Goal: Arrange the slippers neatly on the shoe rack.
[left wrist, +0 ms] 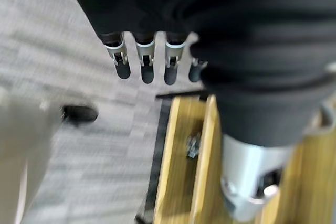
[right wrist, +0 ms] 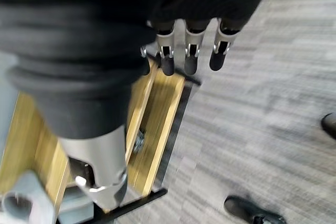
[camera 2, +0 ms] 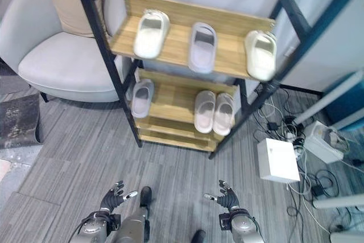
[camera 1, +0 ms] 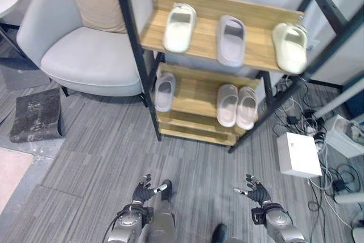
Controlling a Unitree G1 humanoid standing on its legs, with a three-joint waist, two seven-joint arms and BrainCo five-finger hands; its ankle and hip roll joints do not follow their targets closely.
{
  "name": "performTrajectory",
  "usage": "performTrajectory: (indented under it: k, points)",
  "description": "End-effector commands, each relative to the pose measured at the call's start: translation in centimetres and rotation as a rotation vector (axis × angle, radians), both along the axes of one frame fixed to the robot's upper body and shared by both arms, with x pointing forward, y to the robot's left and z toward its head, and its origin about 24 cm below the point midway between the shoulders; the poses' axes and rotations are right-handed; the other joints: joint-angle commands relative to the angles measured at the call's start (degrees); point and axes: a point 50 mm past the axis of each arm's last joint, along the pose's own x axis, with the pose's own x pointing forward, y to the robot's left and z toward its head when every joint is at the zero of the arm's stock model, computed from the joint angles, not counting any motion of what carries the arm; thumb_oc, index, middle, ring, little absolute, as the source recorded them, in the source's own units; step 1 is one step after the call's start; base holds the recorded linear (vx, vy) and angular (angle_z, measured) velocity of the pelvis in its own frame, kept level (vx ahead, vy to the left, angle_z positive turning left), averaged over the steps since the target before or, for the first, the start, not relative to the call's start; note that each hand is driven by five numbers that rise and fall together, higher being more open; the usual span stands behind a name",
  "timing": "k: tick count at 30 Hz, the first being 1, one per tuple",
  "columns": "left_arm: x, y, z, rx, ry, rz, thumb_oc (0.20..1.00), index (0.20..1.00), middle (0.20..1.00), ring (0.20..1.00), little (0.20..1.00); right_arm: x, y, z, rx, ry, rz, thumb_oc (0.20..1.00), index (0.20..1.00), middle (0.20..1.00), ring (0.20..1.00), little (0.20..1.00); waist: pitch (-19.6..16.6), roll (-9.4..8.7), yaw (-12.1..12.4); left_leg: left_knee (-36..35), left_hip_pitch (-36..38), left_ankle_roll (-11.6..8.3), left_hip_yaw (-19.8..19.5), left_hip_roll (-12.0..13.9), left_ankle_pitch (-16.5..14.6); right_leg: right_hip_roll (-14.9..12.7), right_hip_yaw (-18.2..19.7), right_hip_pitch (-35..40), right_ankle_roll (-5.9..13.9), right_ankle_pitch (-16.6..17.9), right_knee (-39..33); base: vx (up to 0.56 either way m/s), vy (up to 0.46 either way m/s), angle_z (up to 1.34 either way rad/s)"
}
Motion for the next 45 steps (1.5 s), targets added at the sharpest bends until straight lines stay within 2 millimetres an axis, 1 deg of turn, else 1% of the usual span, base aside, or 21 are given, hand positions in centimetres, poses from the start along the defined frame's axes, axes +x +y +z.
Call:
performTrajectory:
  k: [1,3,4,5,6,9,12,13,16,21,25,27,28,29,31,34,36,38,42,44,45]
  points:
    - [1.1,-0.3,1.2,-0.001,-0.089,-0.015,1.0,1.0,1.0,1.0,1.0,2.1,0.1,1.9,-0.001,-0.123,0.016,1.0,1.0,1.0,1.0,1.0,-1.69,-0.09,1.12,-2.0,1.91,3.27,-1.31,0.32,2.08,4.56,-0.92,1.91,0.91,-2.22,4.2,0.3,0.22,-0.06]
    - [1.0,-0.1,1.1,0.006,-0.083,-0.019,1.0,1.0,1.0,1.0,1.0,2.3,0.4,2.0,0.008,-0.127,0.02,1.0,1.0,1.0,1.0,1.0,-1.88,-0.42,1.33,-1.09,2.4,4.34,-0.81,-0.48,0.77,3.22,-0.5,1.4,1.58,-2.54,7.71,0.16,0.172,-0.08]
    - [1.0,-0.1,1.1,0.005,-0.083,-0.016,1.0,1.0,1.0,1.0,1.0,2.5,1.2,2.0,0.018,-0.129,0.044,1.0,1.0,1.0,1.0,1.0,-1.8,-0.21,1.08,-0.55,3.98,6.09,0.06,-1.46,-1.13,-0.28,0.0,-2.13,3.38,0.18,16.66,0.19,0.251,-0.22]
    - [1.0,-0.1,1.2,0.004,-0.086,-0.014,1.0,1.0,1.0,1.0,1.0,2.6,1.3,2.1,0.015,-0.129,0.053,1.0,1.0,1.0,1.0,1.0,-1.43,0.02,0.82,-0.84,5.34,6.68,0.12,-1.9,-1.71,-1.52,0.35,-3.64,4.25,1.99,20.16,0.32,0.39,-0.31]
    - [1.1,-0.2,1.2,0.004,-0.09,-0.018,1.0,1.0,1.0,1.0,1.0,2.8,1.6,2.2,0.02,-0.136,0.057,1.0,1.0,1.0,1.0,1.0,-1.01,0.91,-0.06,-1.06,7.66,7.93,-0.05,-2.62,-3.18,-3.18,0.93,-6.09,5.47,6.56,27.03,0.18,0.207,-0.17]
    - [1.1,-0.3,1.3,0.001,-0.092,-0.028,1.0,1.0,1.0,1.0,1.0,2.5,1.6,1.9,0.023,-0.123,0.05,1.0,1.0,1.0,1.0,1.0,-0.29,1.59,-0.71,-1.69,10.1,8.5,-0.43,-3.04,-4.37,-4.56,0.21,-8.62,5.5,7.96,29.89,0.2,0.139,0.12]
    - [1.2,-0.4,1.4,-0.002,-0.095,-0.039,1.0,1.0,1.0,1.0,1.0,2.2,1.3,1.8,0.026,-0.115,0.039,1.0,1.0,1.0,1.0,1.0,0.04,2.05,-1.59,-2.61,12.05,8.31,-0.76,-3.23,-5.05,-5.64,-2.2,-9.64,5.12,8.37,25.81,0.23,0.043,0.16]
    - [1.2,-0.6,1.3,-0.004,-0.091,-0.052,1.0,1.0,1.0,1.0,1.0,1.9,1.0,1.6,0.023,-0.104,0.027,1.0,1.0,1.0,1.0,1.0,0.14,2.0,-2.13,-2.9,12.79,8.01,-1.07,-3.34,-5.55,-5.52,-3.34,-9.66,4.76,8.46,20.14,0.25,-0.038,0.07]
    - [1.8,-1.0,1.5,0.013,-0.099,-0.099,1.0,1.0,1.0,1.0,1.0,1.4,0.4,1.4,0.02,-0.094,-0.001,1.0,1.0,1.0,1.0,1.0,0.31,1.59,-3.85,-2.97,14.42,6.78,-2.59,-3.33,-6.88,-4.06,-1.24,-12.62,5.21,10.62,7.88,0.29,-0.073,0.08]
    - [1.9,-1.3,1.6,0.01,-0.104,-0.119,1.0,1.0,1.0,1.0,1.0,0.5,0.1,0.9,0.017,-0.065,-0.008,1.0,1.0,1.0,1.0,1.0,-0.94,0.5,-3.88,-0.17,16.68,6.03,-2.8,-3.45,-11.11,-2.62,-2.45,-9.64,4.77,10.26,3.0,0.24,-0.072,0.22]
    - [1.8,-1.4,1.4,0.0,-0.099,-0.113,1.0,1.0,1.0,1.0,1.0,0.4,-0.1,0.9,0.01,-0.064,-0.007,1.0,1.0,1.0,1.0,1.0,-1.87,0.24,-3.76,1.41,16.33,5.64,-3.14,-3.27,-11.82,-1.9,-3.41,-8.17,4.29,9.8,1.49,0.17,-0.065,0.07]
    - [1.8,-1.5,1.4,0.0,-0.097,-0.108,1.0,1.0,1.0,1.0,1.0,0.5,-0.2,0.9,0.014,-0.065,-0.008,1.0,1.0,1.0,1.0,1.0,-2.24,0.14,-3.62,3.61,15.92,4.81,-3.04,-2.72,-12.54,-1.04,-3.37,-7.21,3.35,8.35,1.02,0.16,-0.116,-0.06]
    - [1.9,-1.6,1.4,-0.001,-0.098,-0.112,1.0,1.0,1.0,1.0,1.0,0.7,-0.3,1.2,0.017,-0.082,-0.01,1.0,1.0,1.0,1.0,1.0,-1.63,0.14,-3.26,12.12,12.85,2.53,-3.22,-2.01,-11.23,-0.01,-3.32,-5.98,1.88,6.89,0.54,0.14,-0.158,0.15]
    - [2.2,-1.8,1.6,-0.014,-0.11,-0.107,1.0,1.0,1.0,1.0,1.0,0.9,-0.4,1.4,0.018,-0.094,-0.005,1.0,1.0,1.0,1.0,1.0,-0.71,0.08,-2.75,16.45,10.82,1.62,-4.17,-2.2,-10.1,0.21,-3.42,-5.2,1.27,6.44,0.25,0.08,-0.167,0.23]
    - [2.6,-2.0,1.9,-0.022,-0.132,-0.104,1.0,1.0,1.0,1.0,1.0,1.2,-0.6,1.6,0.007,-0.102,0.005,1.0,1.0,1.0,1.0,1.0,0.22,-0.16,-2.0,19.8,8.16,0.75,-6.07,-2.56,-8.73,0.32,-3.8,-4.47,0.62,5.94,-0.46,0.0,-0.06,0.17]
    - [2.7,-2.2,2.0,-0.035,-0.136,-0.1,1.0,1.0,1.0,1.0,1.0,1.4,-0.8,1.7,-0.006,-0.102,0.011,1.0,1.0,1.0,1.0,1.0,-0.34,0.01,-1.89,10.75,7.09,1.64,-5.11,-0.08,-9.34,0.53,-4.22,-4.66,1.34,4.84,-0.8,0.05,0.041,0.02]
    - [2.5,-2.3,1.8,-0.023,-0.124,-0.113,1.0,1.0,1.0,1.0,1.0,1.5,-0.8,1.9,-0.011,-0.113,0.024,1.0,1.0,1.0,1.0,1.0,-0.91,0.81,-1.62,4.12,6.0,1.96,-4.26,1.34,-5.78,0.95,-4.21,-4.38,1.76,4.6,-0.8,0.09,0.08,0.18]
    - [2.1,-2.2,1.5,-0.017,-0.107,-0.112,1.0,1.0,1.0,1.0,1.0,1.5,-0.4,2.1,-0.019,-0.123,0.063,1.0,1.0,1.0,1.0,1.0,-1.62,1.22,-2.01,0.22,7.72,2.34,-4.41,0.96,-4.6,1.24,-3.64,-4.04,1.5,4.24,-0.8,0.07,0.072,0.01]
    - [2.0,-2.1,1.4,-0.01,-0.101,-0.118,1.0,1.0,1.0,1.0,1.0,1.5,0.0,2.3,-0.039,-0.135,0.104,1.0,1.0,1.0,1.0,1.0,-2.61,1.39,-2.87,-2.4,10.28,2.52,-3.44,0.49,-4.32,1.01,-3.19,-4.21,1.5,4.54,-0.62,0.04,0.059,-0.06]
    - [1.7,-1.7,1.3,0.0,-0.096,-0.113,1.0,1.0,1.0,1.0,1.0,1.7,0.2,3.3,-0.111,-0.184,0.179,1.0,1.0,1.0,1.0,1.0,-2.68,1.28,-3.12,-2.65,11.55,2.91,-2.72,0.2,-4.73,0.76,-2.7,-4.19,1.66,4.79,-0.44,0.01,0.062,-0.05]
    - [1.6,-1.5,1.4,0.017,-0.099,-0.106,1.0,1.0,1.0,1.0,1.0,2.3,0.3,5.0,-0.25,-0.275,0.288,1.0,1.0,1.0,1.0,1.0,-2.4,1.18,-3.3,-2.74,12.18,3.12,-2.4,0.05,-5.07,0.64,-2.27,-4.14,1.8,4.88,-0.25,0.0,0.052,-0.16]
